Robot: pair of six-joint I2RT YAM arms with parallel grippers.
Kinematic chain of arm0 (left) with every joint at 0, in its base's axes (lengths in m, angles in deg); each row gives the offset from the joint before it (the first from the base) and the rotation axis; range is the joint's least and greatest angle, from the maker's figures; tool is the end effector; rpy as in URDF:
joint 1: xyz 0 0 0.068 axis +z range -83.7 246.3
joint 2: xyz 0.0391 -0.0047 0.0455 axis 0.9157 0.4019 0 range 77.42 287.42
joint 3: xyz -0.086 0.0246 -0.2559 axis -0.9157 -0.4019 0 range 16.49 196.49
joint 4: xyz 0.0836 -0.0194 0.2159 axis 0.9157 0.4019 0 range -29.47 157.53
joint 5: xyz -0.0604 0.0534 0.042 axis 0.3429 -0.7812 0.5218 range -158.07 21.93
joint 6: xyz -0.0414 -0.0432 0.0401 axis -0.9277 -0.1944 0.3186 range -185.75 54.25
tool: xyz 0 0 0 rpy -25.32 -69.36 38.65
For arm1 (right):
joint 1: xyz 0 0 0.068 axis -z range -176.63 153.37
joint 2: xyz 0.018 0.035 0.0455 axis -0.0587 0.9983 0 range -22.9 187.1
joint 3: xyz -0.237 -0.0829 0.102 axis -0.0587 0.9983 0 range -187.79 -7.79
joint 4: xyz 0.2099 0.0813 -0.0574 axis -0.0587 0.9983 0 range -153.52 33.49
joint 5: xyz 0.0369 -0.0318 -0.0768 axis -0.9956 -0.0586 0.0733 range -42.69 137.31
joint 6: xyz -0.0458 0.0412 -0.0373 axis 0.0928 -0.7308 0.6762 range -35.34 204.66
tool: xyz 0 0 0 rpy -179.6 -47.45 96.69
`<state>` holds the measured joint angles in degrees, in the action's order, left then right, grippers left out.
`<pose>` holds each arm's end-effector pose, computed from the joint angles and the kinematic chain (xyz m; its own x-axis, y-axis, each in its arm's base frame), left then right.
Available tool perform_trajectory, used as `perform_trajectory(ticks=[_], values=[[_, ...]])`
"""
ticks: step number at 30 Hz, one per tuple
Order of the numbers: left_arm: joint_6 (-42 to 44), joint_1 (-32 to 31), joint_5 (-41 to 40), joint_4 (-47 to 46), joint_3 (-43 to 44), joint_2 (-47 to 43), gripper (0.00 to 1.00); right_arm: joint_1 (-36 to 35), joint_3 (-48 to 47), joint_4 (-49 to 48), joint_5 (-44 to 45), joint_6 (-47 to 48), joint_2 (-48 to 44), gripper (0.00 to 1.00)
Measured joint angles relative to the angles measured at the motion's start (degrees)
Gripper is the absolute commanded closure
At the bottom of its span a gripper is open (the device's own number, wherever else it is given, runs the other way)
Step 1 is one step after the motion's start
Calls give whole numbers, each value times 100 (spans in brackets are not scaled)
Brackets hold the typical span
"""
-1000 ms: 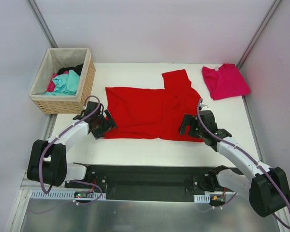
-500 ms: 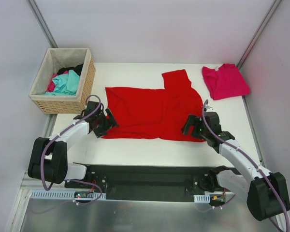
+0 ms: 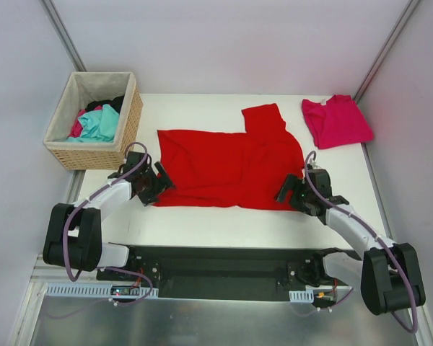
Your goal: Fold and stack the t-shirts
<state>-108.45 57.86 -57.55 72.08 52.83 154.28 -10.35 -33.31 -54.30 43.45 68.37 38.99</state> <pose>0.2391 -0.0465 0.1710 -0.7467 -0.5632 -0.3540 -0.3415 0.7812 -0.5225 0.1910 0.0507 0.1711 -0.7452 0.1061 -0.6583 -0.0764 0.9672 0.2424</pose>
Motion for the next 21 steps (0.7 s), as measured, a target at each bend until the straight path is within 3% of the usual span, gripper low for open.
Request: perform_trajectory(ticks=[11, 21], values=[[-61, 275, 127, -111, -42, 26, 20, 949, -31, -435, -813, -343, 323, 0], [-149, 520, -105, 42, -162, -260, 20, 1344, -164, 114, -1008, -398, 282, 0]])
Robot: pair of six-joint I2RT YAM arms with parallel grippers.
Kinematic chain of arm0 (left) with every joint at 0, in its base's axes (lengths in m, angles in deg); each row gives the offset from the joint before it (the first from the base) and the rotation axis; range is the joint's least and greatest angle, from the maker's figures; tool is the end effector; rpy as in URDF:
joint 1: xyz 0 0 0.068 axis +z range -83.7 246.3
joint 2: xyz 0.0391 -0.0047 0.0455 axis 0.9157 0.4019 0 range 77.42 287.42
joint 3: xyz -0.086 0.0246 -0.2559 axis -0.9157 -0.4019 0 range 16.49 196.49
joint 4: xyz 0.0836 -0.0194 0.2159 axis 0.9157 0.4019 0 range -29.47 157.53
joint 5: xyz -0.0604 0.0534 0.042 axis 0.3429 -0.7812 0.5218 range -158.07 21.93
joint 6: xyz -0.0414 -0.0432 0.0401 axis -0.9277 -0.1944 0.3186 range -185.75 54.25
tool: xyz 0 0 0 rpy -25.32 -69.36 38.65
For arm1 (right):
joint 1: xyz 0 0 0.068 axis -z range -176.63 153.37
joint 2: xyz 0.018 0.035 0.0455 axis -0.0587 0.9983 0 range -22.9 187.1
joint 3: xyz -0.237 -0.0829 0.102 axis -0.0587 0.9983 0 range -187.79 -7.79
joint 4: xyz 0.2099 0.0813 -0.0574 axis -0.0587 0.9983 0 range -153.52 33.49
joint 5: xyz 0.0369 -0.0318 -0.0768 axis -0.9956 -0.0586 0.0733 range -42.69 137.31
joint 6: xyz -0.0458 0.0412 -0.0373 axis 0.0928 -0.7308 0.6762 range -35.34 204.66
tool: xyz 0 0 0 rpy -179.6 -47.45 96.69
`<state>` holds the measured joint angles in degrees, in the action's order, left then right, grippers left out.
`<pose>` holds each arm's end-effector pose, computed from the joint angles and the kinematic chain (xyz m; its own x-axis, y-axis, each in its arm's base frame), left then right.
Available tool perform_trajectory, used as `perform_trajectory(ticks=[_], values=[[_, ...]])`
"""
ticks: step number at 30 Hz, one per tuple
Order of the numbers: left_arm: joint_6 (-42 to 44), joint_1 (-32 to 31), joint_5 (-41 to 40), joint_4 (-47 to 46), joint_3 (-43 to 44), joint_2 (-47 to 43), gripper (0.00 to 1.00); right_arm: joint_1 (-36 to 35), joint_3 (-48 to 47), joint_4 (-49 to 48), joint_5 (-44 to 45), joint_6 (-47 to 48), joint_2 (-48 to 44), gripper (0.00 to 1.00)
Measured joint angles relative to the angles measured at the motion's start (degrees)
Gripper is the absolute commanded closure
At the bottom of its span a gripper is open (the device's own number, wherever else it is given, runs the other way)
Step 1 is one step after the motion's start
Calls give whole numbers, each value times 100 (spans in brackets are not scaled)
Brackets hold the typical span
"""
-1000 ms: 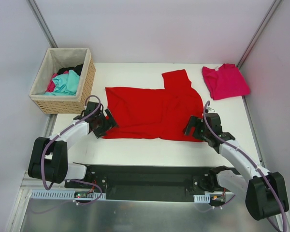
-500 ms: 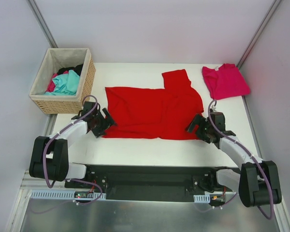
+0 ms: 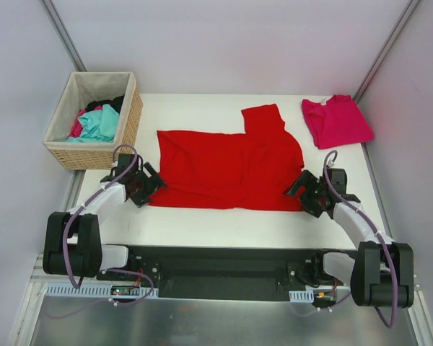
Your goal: Fold and stack the t-shirts
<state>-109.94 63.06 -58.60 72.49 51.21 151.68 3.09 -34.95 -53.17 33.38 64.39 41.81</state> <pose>0.2336 -0.0231 0.1722 -0.6705 -0.6506 -0.3565 -0.4314 0.7329 -0.5261 0.2023 0.0153 0.1701 -0.7535 0.3326 -0.5671 0.1012 0.9110 0.3998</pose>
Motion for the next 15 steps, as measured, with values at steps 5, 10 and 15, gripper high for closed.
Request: perform_trajectory(ticks=[5, 10, 15], values=[[0, 125, -297, 293, -11, -273, 20, 282, -2, 673, 118, 144, -348, 0], [4, 240, -509, 557, -122, -671, 20, 485, -2, 1305, 232, 304, -745, 0], [4, 260, -560, 754, -177, -1060, 21, 610, -2, 1661, 243, 404, -1025, 0]])
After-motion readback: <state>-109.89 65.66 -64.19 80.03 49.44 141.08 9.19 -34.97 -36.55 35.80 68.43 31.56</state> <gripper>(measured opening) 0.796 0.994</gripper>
